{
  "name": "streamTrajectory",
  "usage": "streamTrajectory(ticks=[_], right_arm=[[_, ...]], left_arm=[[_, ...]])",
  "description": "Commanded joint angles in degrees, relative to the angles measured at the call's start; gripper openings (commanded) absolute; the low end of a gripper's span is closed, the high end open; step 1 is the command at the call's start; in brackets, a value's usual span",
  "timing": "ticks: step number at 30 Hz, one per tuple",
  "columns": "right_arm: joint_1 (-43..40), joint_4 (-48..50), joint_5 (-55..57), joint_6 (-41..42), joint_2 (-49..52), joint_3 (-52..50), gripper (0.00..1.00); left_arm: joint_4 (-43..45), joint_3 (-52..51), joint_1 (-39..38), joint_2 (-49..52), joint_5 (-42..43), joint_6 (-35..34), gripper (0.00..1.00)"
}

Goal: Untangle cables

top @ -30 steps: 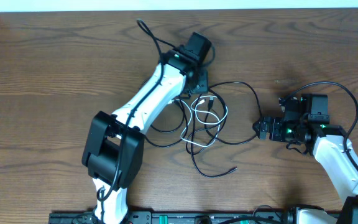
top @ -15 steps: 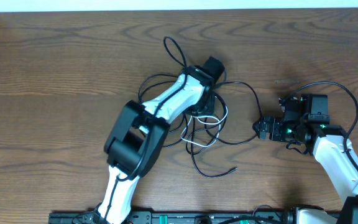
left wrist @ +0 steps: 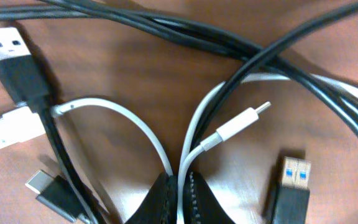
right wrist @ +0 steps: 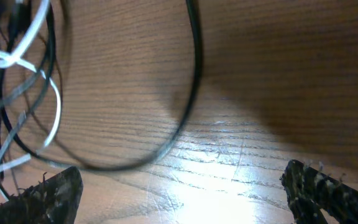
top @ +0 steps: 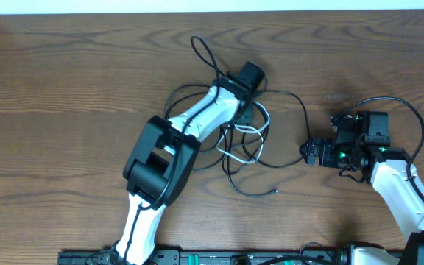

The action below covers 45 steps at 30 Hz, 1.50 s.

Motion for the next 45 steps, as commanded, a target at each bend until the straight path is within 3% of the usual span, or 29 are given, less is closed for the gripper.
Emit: streamTrajectory(ticks=[1,6,9,11,13,15,20,27,30,34,37,40,45], right_arm=[[-0.13,-0.04,-0.13,0.24,0.13,-0.37,0.99],[-0.13,-0.04,-0.13,0.24,0.13,-0.37,0.99],[-0.13,0.0,-0.15,0.26,0.11,-0.37,0.99],[-0.13,0.09,-0.15,0.26,0.11,-0.37,0.99],[-0.13,0.13,-0.13,0.26,0.11,-0.37,0.99],[-0.13,0.13,-0.15,0.26,0.13,-0.37,0.99],[-0.13,0.15,-0.15,0.26,0.13,-0.37,0.99],[-0.13,0.15,-0.17,0.26,0.11,-0.37,0.99],[-0.13,0.15,-0.17,0.26,0.13,-0.37,0.99],[-0.13,0.15,-0.15,0.26,0.13,-0.37,0.99],[-0.13,0.15,-0.15,0.26,0.11,-0.37,0.99],[-0.13,0.15,-0.15,0.26,0.11,-0.37,0.99],[-0.13,0.15,-0.15,0.26,0.11,-0.37,0.99]], left_arm=[[1.38,-0.57,5.07,2.89,-3.98,-5.55,0.07],[3.45,-0.2,9.07,2.62,-3.98,-6.16,0.08],[3.39,1.97,10.62,0.15,-2.49,-2.54,0.08],[3.39,3.06,10.64,-2.01,-2.49,-0.9,0.21],[3.37,4.07,10.58,-4.63,-2.49,0.2,0.43],[3.39,4.5,10.32,-7.69,-2.49,0.26,0.49],[2.86,4.5,8.85,-12.48,-2.43,0.07,0.5],[0.5,3.32,4.26,-10.95,-1.64,0.33,0.5],[0.7,3.08,2.82,-9.27,-1.64,0.66,0.34],[1.75,3.08,1.33,-6.6,-1.64,1.62,0.34],[2.1,3.08,0.7,-4.39,-1.64,1.62,0.35],[2.08,3.08,0.59,-2.34,-1.64,1.62,0.49],[2.14,3.08,0.63,-0.07,-1.7,1.84,0.5]])
